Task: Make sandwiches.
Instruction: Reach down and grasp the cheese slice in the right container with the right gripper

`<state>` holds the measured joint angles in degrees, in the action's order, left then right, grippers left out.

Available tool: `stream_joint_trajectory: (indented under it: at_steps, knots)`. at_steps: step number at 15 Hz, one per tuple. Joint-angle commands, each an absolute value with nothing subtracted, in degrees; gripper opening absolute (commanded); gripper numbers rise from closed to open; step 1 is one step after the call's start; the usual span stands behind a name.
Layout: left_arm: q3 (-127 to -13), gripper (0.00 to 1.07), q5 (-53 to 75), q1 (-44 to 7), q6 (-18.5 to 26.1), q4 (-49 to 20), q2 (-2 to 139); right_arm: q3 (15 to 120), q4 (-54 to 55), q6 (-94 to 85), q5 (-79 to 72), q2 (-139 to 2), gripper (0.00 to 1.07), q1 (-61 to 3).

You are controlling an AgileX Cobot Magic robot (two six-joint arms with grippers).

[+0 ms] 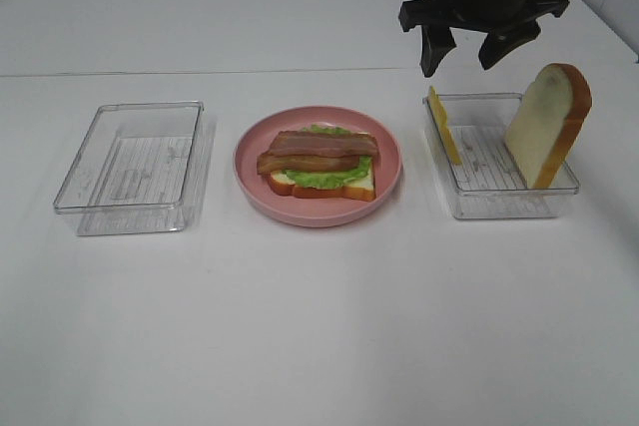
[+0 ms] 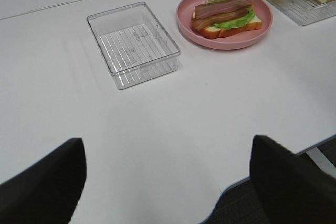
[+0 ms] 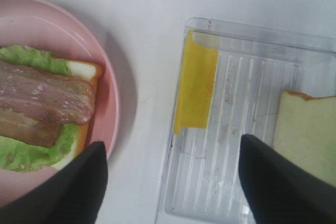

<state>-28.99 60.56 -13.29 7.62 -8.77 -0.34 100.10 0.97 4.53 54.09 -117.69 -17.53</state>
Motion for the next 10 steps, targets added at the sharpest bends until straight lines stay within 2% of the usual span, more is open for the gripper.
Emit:
stream_joint_trajectory:
  at_steps: [1,6,10]
  knots:
    - [-28.71,0.81,60.05,-13.35,7.39,-8.77,-1.55,101.36,2.06,2.69,52.71,-119.4,0.66,-17.48]
    - [-28.71,0.81,60.05,-13.35,7.39,-8.77,-1.55,110.01,2.06,1.78,56.61,-127.88,0.65,-17.02]
    - [-28.71,0.81,60.05,-13.35,7.39,-8.77,-1.55,111.21,3.21,1.66,56.09,-131.55,0.63,-15.58]
